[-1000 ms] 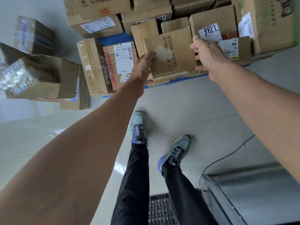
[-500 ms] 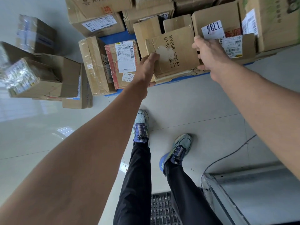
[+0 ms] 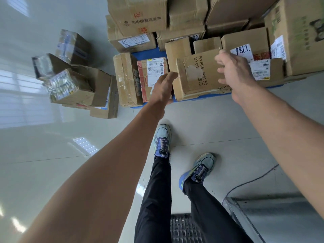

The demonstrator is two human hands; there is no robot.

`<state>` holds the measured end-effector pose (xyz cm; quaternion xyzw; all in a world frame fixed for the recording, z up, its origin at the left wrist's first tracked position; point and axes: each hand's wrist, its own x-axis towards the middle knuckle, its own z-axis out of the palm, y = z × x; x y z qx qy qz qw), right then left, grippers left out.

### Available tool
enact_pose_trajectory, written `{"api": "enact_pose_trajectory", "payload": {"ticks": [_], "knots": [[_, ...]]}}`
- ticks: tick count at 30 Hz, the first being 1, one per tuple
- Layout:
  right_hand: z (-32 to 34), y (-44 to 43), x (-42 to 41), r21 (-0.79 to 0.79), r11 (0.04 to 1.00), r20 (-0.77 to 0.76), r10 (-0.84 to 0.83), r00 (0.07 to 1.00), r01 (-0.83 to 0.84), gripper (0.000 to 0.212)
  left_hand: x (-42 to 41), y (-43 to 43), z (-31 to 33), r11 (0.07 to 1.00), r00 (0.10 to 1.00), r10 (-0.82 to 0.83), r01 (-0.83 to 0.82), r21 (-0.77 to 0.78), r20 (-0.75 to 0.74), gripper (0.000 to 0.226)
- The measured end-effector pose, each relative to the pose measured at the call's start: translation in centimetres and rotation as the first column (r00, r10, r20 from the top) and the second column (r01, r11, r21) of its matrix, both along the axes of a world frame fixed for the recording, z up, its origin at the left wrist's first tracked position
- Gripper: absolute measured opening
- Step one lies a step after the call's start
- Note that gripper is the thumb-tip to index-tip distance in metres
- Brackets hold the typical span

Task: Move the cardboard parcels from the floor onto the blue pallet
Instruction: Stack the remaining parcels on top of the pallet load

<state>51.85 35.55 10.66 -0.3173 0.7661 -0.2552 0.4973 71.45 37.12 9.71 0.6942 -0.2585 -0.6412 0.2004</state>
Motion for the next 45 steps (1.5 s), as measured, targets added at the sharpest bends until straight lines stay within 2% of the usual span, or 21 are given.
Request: {"api": "enact_pose_trajectory", "payload": {"ticks": [3,5,7,11,15,17,19,21,23,26,31,34,37,41,45], "knots": [[1.9,0.4,3.3,-0.006,1.000,0.080,0.002,0.997,-0.002,0.044,2.2,1.0,1.9,0.999,0.999,0.047,-0.046,-0.014,0.010,0.049],[3.0,0.8,5.9,-0.002,1.000,0.120,0.012,0.993,-0.012,0.032,4.0,1.7,3.1,0.998,0.998,0.059,-0.059,-0.027,0.001,0.042],[3.6,1.2,8.9,0.015,0.999,0.140,0.045,0.989,-0.048,0.034,6.1,2.3,3.8,0.996,0.997,0.081,-0.081,-0.024,-0.010,0.033],[3.6,1.2,15.1,0.029,0.990,0.207,0.127,0.970,-0.136,0.033,11.2,2.6,4.5,0.990,0.990,0.136,-0.134,-0.043,0.025,0.040],[2.4,0.6,21.2,0.059,0.978,0.230,0.182,0.956,-0.200,0.046,17.5,2.3,4.4,0.981,0.980,0.192,-0.190,-0.038,0.057,0.039],[1.7,0.2,24.3,0.073,0.972,0.240,0.202,0.950,-0.225,0.036,21.0,2.0,4.1,0.975,0.971,0.220,-0.215,-0.063,0.096,0.038],[1.0,-0.3,27.5,0.090,0.969,0.252,0.203,0.946,-0.232,0.027,24.6,1.8,3.8,0.968,0.960,0.248,-0.239,-0.083,0.131,0.046],[0.2,-0.9,30.5,0.111,0.963,0.248,0.212,0.945,-0.245,0.025,28.2,1.6,3.8,0.960,0.946,0.278,-0.266,-0.092,0.169,0.064],[-0.6,-1.3,33.4,0.122,0.958,0.250,0.223,0.942,-0.260,0.032,31.7,1.4,3.7,0.944,0.927,0.325,-0.309,-0.113,0.189,0.072],[-1.9,-1.9,37.0,0.158,0.953,0.244,0.216,0.945,-0.259,0.055,36.3,0.7,3.0,0.925,0.895,0.380,-0.359,-0.126,0.232,0.075],[-4.0,-3.2,41.3,0.199,0.946,0.207,0.213,0.955,-0.255,0.027,41.0,-1.3,0.9,0.905,0.845,0.421,-0.415,-0.092,0.331,0.073],[-5.1,-4.0,43.0,0.201,0.947,0.209,0.210,0.955,-0.252,0.032,41.9,-2.3,-1.2,0.933,0.896,0.333,-0.357,0.033,0.295,0.069],[-5.4,-4.8,44.6,0.169,0.954,0.200,0.212,0.957,-0.247,0.046,42.1,-3.2,-3.5,0.948,0.936,0.291,-0.310,0.074,0.196,0.034],[-5.1,-5.2,46.1,0.168,0.946,0.198,0.243,0.950,-0.277,0.040,42.0,-3.9,-5.0,0.949,0.946,0.291,-0.304,0.082,0.142,0.048],[-3.9,-5.3,45.2,0.194,0.949,0.176,0.215,0.961,-0.248,0.045,41.1,-4.1,-4.8,0.943,0.941,0.317,-0.326,0.068,0.117,0.045]]}}
